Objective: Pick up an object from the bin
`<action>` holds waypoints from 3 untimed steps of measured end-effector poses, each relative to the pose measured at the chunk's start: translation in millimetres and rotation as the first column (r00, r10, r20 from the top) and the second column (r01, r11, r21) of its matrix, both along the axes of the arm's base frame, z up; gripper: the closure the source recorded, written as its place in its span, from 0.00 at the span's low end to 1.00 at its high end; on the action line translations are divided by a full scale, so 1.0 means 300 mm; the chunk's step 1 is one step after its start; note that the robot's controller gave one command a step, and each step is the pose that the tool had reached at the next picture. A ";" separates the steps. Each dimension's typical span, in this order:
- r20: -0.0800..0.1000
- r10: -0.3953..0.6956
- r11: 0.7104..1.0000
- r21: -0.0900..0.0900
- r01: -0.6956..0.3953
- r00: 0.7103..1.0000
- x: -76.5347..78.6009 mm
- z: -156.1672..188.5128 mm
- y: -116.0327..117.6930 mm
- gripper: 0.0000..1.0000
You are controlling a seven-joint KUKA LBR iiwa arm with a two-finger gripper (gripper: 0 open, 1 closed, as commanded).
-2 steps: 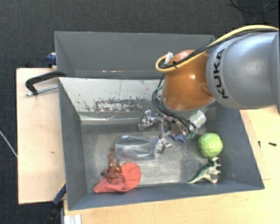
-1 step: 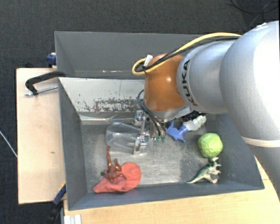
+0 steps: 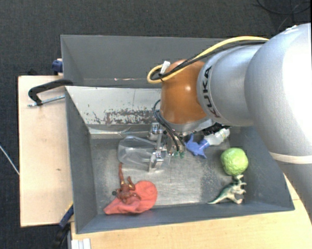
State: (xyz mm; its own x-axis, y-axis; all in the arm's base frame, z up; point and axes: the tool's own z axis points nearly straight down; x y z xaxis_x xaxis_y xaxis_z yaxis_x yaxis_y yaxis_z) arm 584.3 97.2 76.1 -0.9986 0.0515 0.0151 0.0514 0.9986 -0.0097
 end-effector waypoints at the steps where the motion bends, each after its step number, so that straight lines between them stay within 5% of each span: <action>1: 0.005 0.019 1.000 0.007 -0.019 1.000 -0.012 0.106 0.006 1.00; 2: 0.020 0.006 1.000 0.009 -0.006 1.000 0.008 0.207 -0.032 1.00; 3: 0.005 -0.003 1.000 0.008 0.003 1.000 0.011 0.350 -0.024 1.00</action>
Offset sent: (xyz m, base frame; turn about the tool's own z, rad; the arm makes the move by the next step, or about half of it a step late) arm 0.0017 -0.0091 0.0610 -0.0074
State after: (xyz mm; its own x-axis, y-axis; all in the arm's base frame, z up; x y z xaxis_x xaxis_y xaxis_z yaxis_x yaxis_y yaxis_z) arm 587.7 90.0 181.0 -0.9985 0.0540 0.0101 0.0540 0.9985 -0.0015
